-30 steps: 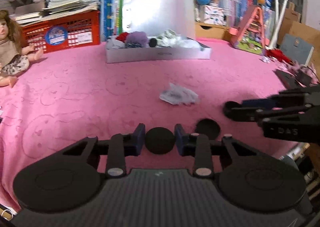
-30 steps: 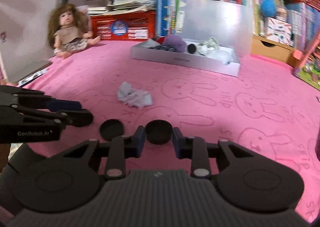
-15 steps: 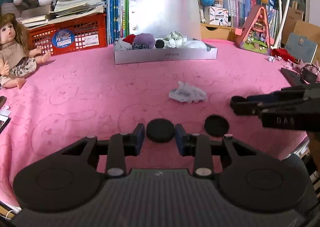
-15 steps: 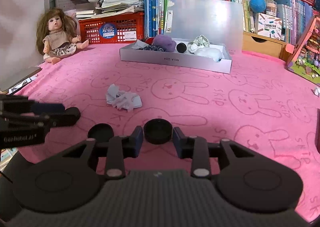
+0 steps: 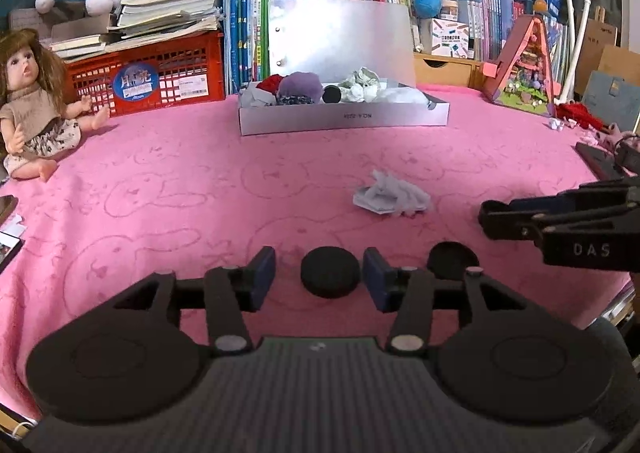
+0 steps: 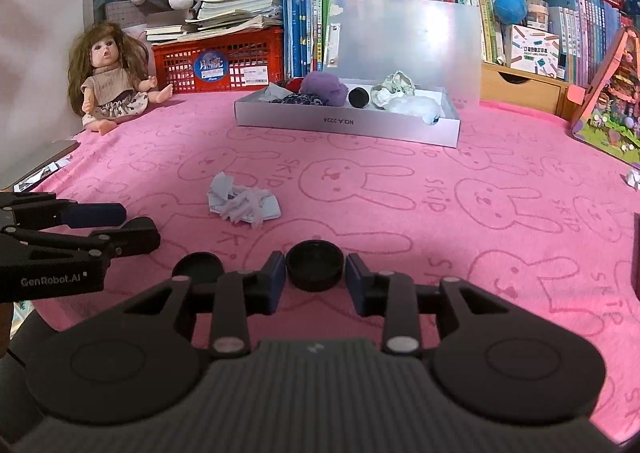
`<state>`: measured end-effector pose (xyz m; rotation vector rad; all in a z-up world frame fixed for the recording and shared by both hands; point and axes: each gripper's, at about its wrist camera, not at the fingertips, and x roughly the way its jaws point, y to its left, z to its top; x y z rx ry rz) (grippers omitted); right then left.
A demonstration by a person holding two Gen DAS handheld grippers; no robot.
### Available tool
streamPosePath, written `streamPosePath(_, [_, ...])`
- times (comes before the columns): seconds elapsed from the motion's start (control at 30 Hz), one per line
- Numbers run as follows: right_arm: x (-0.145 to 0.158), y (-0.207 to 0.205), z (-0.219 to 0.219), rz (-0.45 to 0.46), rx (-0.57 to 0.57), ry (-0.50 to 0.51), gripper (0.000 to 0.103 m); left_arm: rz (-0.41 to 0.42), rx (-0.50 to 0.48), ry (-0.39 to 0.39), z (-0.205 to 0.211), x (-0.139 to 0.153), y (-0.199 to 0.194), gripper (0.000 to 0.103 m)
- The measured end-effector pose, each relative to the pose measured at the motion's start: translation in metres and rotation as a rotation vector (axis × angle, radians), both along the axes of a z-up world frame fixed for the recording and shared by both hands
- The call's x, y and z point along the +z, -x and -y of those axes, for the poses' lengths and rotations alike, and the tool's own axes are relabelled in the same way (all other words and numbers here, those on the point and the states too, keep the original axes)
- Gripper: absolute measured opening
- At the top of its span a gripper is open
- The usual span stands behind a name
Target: Organize objects
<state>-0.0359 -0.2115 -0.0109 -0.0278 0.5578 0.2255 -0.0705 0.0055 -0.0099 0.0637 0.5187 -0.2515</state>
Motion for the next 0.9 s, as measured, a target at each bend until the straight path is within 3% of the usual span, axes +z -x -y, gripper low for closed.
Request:
streamPosePath(0.1, [0.005,0.001,0.004,0.007,0.015,-0.055,0.036,0.02,0.0,0.073,-0.005,0.008,0.004,0.037])
streamPosePath(0.3, [0.015,-0.01,0.01,0.022,-0.021,-0.084,0.037,0.023,-0.007,0.043,0.003,0.023,-0.01,0.037])
streamPosePath(0.5, [0.032,-0.034,0.017,0.016,-0.091,-0.07,0.036,-0.022,0.017,-0.015,0.016,0.04,-0.05,0.037])
streamPosePath(0.9, [0.062,-0.092,0.034,-0.01,-0.176,-0.073,0.036,-0.024,0.116,0.012,0.017,0.081,-0.13,0.037])
